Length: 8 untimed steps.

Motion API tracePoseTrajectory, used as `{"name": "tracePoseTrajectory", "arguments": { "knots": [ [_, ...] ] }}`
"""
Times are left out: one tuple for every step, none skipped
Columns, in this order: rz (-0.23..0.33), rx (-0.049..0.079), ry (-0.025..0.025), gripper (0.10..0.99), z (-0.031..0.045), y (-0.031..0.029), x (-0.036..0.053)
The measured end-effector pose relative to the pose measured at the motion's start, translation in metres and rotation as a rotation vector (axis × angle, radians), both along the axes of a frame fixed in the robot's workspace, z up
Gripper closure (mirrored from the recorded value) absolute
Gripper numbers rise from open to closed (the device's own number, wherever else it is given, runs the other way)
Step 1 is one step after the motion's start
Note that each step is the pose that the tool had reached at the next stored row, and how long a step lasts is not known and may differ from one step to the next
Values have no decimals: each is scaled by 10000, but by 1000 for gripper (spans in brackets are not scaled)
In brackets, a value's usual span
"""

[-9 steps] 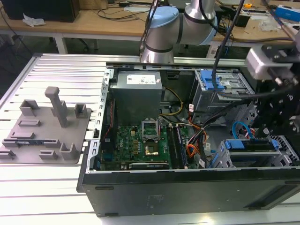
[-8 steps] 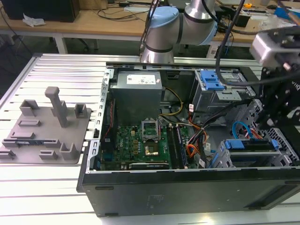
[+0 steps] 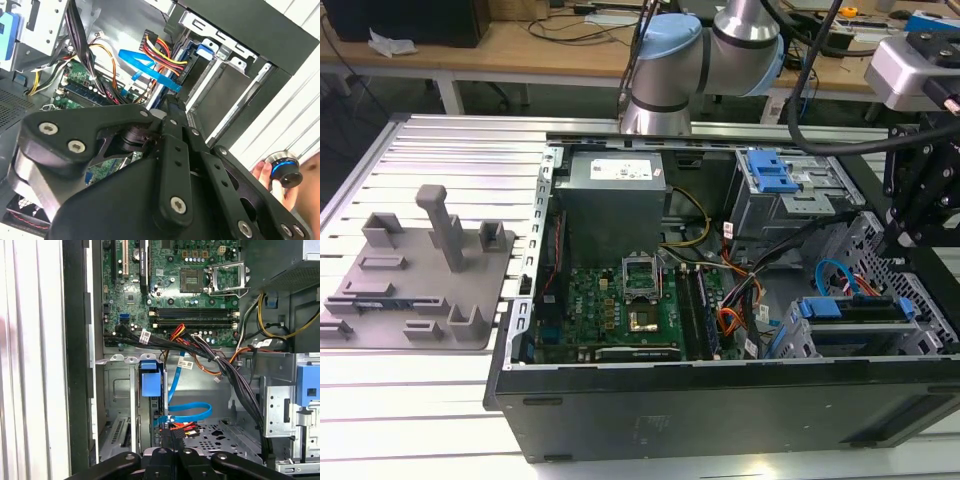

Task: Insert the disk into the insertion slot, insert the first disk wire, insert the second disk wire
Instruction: 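Insert the second disk wire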

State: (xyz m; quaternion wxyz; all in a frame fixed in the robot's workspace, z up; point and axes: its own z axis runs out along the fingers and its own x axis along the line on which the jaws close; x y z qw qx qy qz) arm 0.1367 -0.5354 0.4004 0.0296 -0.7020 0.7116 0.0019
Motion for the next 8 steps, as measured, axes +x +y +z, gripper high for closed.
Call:
{"name": "tracePoseTrajectory", "arguments": {
  "knots": [
    [0, 0, 0, 980, 0, 0, 0],
    [0, 0, 0, 980, 0, 0, 0],
    [0, -1, 0, 980, 0, 0, 0],
    [0, -2, 0, 980, 0, 0, -1],
    [0, -2, 0, 980, 0, 0, -1],
    [0, -3, 0, 980, 0, 0, -1],
    [0, -4, 0, 980, 0, 0, -1],
    [0, -5, 0, 980, 0, 0, -1]
  ]
}}
